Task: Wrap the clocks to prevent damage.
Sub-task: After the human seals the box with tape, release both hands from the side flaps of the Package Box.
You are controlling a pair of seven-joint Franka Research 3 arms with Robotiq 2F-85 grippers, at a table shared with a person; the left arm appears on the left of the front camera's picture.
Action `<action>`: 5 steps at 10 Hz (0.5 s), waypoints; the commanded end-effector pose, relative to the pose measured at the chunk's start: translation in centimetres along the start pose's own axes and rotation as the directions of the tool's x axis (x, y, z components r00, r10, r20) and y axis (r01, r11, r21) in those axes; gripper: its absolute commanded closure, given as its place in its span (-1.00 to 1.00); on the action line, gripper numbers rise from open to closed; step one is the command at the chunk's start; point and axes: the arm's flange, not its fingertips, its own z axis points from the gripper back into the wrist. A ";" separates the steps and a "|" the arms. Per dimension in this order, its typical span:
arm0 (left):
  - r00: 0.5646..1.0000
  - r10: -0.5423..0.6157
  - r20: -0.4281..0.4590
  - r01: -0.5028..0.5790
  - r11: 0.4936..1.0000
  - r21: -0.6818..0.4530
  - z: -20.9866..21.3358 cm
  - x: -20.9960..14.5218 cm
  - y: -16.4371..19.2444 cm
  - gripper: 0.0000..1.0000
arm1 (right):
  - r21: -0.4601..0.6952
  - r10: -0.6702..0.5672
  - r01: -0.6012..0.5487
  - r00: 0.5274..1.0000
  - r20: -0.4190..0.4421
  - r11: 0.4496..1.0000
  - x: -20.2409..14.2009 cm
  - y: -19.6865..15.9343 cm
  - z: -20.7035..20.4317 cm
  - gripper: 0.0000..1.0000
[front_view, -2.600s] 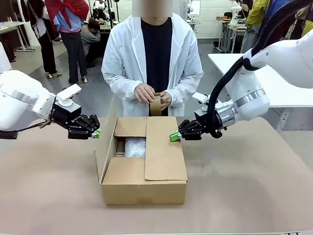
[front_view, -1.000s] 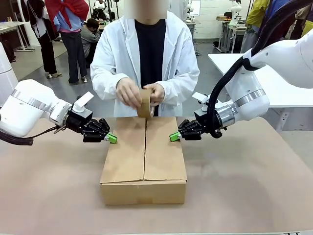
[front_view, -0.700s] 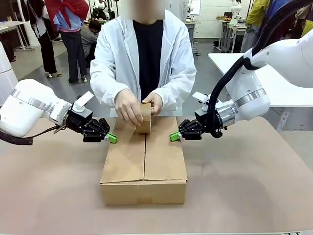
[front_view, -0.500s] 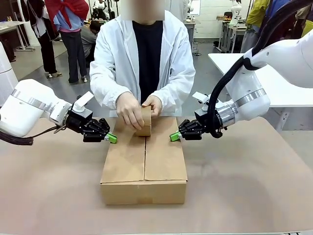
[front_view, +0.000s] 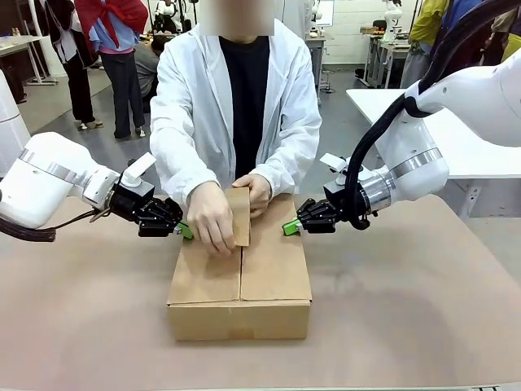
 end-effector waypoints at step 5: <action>1.000 -0.001 -0.013 0.001 1.000 0.006 -0.2 -0.1 0.0 0.98 | -0.019 -0.007 0.006 1.000 -0.017 1.000 -0.3 0.1 -0.2 0.98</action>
